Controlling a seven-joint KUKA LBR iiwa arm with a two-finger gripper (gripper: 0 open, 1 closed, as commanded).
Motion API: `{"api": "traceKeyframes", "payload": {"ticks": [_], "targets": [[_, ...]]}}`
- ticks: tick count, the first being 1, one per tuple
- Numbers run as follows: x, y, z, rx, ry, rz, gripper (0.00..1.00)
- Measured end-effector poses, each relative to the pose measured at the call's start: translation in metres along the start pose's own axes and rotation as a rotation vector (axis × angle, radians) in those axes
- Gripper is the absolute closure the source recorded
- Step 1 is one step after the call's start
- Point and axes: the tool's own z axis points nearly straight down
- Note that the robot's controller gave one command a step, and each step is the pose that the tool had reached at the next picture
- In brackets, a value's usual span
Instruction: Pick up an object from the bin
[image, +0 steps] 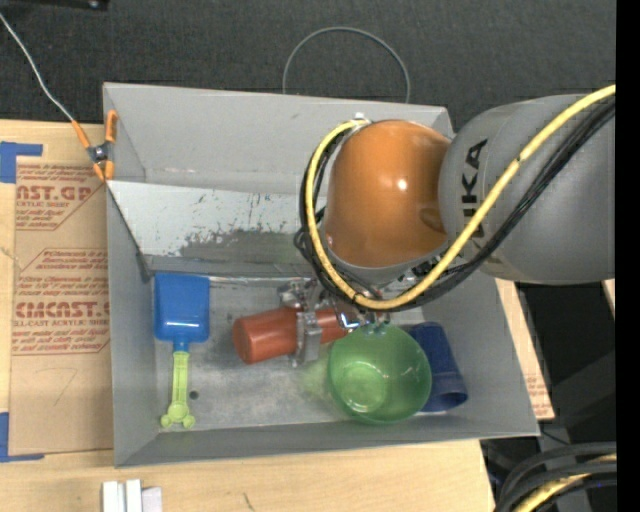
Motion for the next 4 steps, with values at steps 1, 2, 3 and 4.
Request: {"api": "traceKeyframes", "payload": {"ticks": [1,2,3,4], "targets": [[-0.012,-0.012,0.143,-0.004,-0.003,0.036,1.0],[-0.012,-0.012,0.143,-0.005,-0.004,0.037,1.0],[-0.006,-0.015,0.061,-0.005,-0.004,0.048,1.0],[-0.012,-0.018,0.059,-0.005,-0.005,0.053,1.0]]}}
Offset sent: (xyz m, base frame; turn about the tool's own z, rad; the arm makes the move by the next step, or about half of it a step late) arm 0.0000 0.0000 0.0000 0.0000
